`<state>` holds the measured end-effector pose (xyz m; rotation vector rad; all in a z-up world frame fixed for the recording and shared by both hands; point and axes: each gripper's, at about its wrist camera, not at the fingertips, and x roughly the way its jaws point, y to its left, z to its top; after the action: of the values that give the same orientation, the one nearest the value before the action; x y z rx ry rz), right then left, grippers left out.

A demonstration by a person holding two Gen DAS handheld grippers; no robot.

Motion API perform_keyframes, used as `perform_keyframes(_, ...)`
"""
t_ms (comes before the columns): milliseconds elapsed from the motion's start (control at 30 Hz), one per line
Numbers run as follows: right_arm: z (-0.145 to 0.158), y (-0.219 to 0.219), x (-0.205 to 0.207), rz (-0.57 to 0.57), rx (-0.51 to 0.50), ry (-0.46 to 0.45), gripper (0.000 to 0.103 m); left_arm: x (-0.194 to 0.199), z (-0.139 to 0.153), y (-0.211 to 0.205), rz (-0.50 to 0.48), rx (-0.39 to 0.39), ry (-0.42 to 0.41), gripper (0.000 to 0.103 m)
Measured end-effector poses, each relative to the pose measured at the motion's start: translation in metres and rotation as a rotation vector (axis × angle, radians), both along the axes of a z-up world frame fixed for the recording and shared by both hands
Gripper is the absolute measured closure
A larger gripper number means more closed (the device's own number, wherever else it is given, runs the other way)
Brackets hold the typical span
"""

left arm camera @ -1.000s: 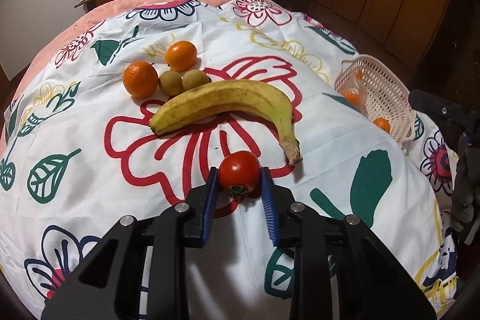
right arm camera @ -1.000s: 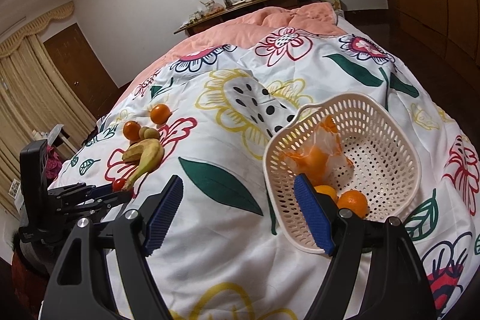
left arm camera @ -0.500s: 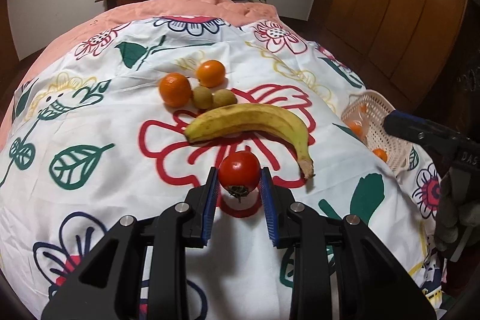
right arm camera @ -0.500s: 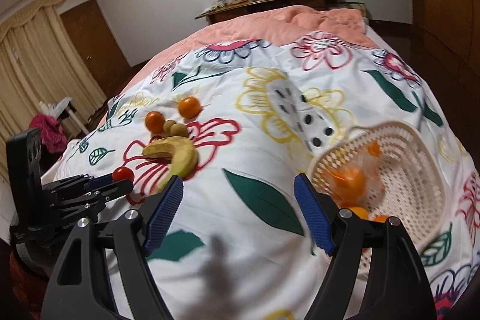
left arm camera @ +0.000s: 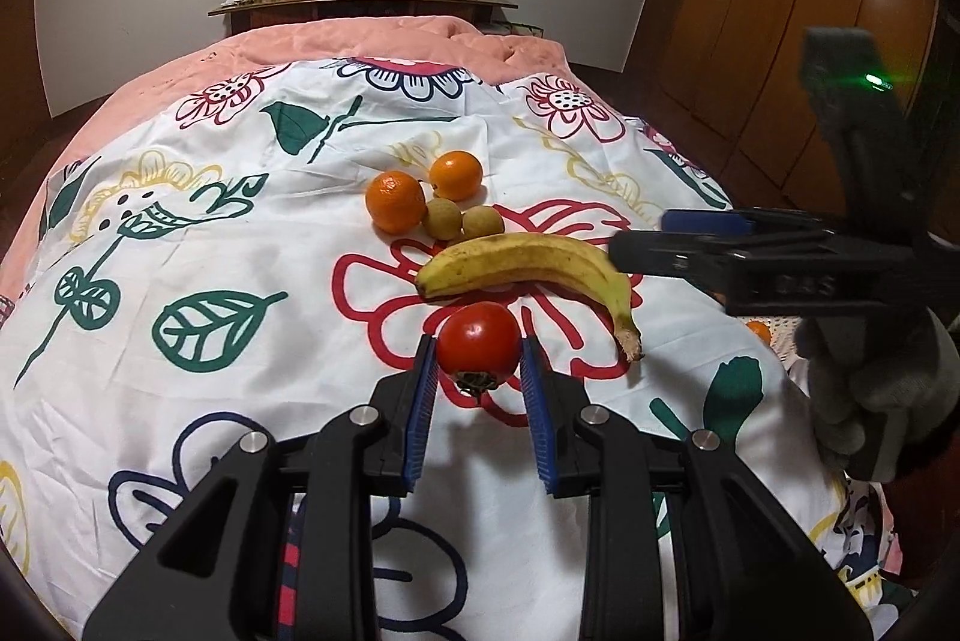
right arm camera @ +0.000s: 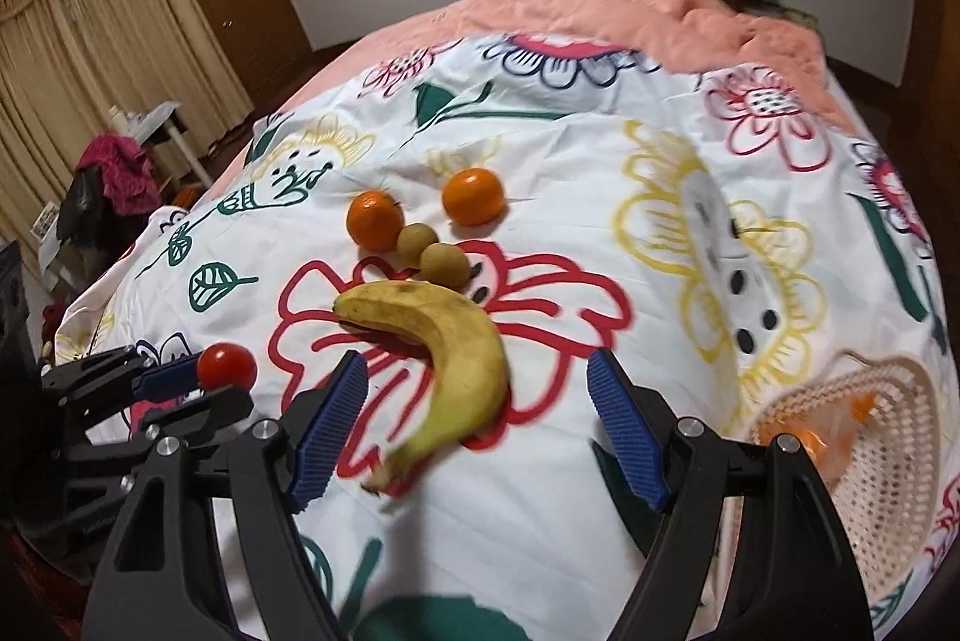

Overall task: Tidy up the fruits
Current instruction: 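Grasp the yellow banana with the right gripper while the left holds the tomato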

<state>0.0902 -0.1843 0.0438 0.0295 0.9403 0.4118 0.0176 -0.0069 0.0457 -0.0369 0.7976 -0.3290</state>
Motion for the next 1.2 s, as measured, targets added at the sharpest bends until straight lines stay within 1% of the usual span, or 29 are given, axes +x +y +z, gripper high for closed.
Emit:
perform_keyframes(67, -0.004, 0.007, 0.008, 0.011, -0.008, 0.021, 0.029, -0.001, 0.000, 0.003, 0.002, -0.004, -0.001, 0.074)
perform_keyframes(267, -0.015, 0.020, 0.029, 0.049, -0.008, 0.101, 0.030, -0.004, -0.001, 0.011, 0.012, -0.020, 0.000, 0.074)
perform_keyframes(367, -0.021, 0.026, 0.037, 0.058, -0.032, 0.128, 0.030, -0.004, -0.002, 0.012, 0.011, -0.025, 0.001, 0.074)
perform_keyframes(733, -0.030, 0.043, 0.040, 0.107, -0.128, 0.145, 0.029, -0.005, -0.003, 0.013, 0.014, -0.031, 0.005, 0.074)
perform_keyframes(800, -0.030, 0.043, 0.038, 0.105, -0.137, 0.141, 0.033, -0.005, -0.004, 0.013, 0.016, -0.032, 0.005, 0.074)
perform_keyframes(933, -0.030, 0.046, 0.035, 0.108, -0.173, 0.134, 0.053, -0.004, -0.006, 0.015, 0.020, -0.036, 0.009, 0.074)
perform_keyframes(1000, -0.029, 0.050, 0.029, 0.112, -0.212, 0.121, 0.056, -0.003, -0.006, 0.016, 0.020, -0.037, 0.012, 0.074)
perform_keyframes(1067, -0.028, 0.051, 0.027, 0.105, -0.236, 0.114, 0.064, -0.003, -0.006, 0.016, 0.019, -0.037, 0.012, 0.074)
perform_keyframes(1133, -0.027, 0.049, 0.022, 0.105, -0.232, 0.118, 0.069, -0.003, -0.006, 0.016, 0.021, -0.038, 0.011, 0.074)
perform_keyframes(1200, -0.025, 0.046, 0.016, 0.113, -0.217, 0.124, 0.070, -0.003, -0.006, 0.016, 0.022, -0.039, 0.011, 0.074)
